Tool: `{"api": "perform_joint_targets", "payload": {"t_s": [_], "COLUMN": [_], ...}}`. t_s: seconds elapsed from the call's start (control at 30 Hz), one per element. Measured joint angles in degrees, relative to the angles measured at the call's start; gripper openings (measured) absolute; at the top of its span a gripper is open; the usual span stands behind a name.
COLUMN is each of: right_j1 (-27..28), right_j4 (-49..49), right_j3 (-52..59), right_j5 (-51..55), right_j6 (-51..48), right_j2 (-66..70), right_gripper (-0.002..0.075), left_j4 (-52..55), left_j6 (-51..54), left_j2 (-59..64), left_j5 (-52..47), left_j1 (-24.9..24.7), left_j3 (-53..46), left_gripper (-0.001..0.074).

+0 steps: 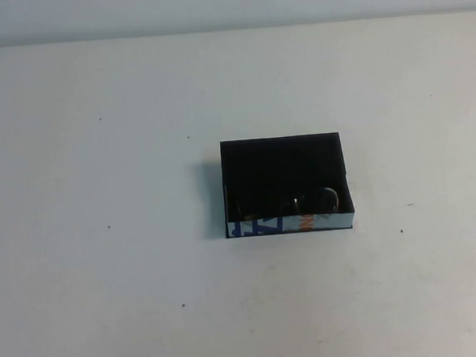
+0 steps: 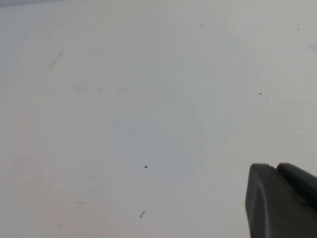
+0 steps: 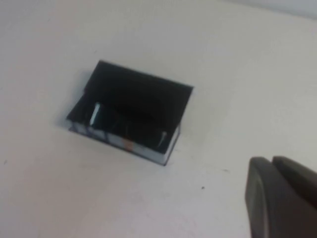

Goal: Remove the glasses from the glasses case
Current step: Pick up the glasses from the glasses case

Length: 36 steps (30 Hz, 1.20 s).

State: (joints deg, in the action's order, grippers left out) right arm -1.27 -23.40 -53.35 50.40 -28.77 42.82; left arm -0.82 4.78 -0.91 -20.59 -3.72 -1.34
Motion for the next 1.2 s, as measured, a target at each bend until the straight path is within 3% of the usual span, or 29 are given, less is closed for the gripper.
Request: {"api": "perform_joint_targets", "payload": {"t_s": [0.17,0.3,0.5,0.83,0.97,1.2], "right_j1": [-3.0,-9.2,-18.0,-25.1,-26.5,-27.0], "right_j4": [-3.1,2.4,12.6,17.7,18.0,14.8], "right_j3": [-11.6,-19.6,-28.8,-41.6,-49.0,-55.9], "right_j5": [13.2,18.8,20.3,20.5,20.5,20.0], "right_j6": [-10.5,-12.8,-18.0,-30.5,-34.5,-36.2], "right_j2": [15.2,26.1,39.8,59.0,66.9,76.7], "right_gripper": [-0.0018,-0.0018,-0.0018,-0.0001,0.0059,0.0232], "left_j4": [0.0,0.0,0.0,0.0,0.0,0.0], "left_j6": [0.0,0.0,0.0,0.0,0.0,0.0], "left_j2": [0.0,0.0,0.0,0.0,0.0,0.0], "left_j5": [0.0,0.0,0.0,0.0,0.0,0.0], "left_j1": [0.0,0.0,0.0,0.0,0.0,0.0], "left_j3": [0.0,0.0,0.0,0.0,0.0,0.0], "left_gripper": [-0.0004,-0.0004,-0.0004,-0.0004,-0.0004,-0.0004]}}
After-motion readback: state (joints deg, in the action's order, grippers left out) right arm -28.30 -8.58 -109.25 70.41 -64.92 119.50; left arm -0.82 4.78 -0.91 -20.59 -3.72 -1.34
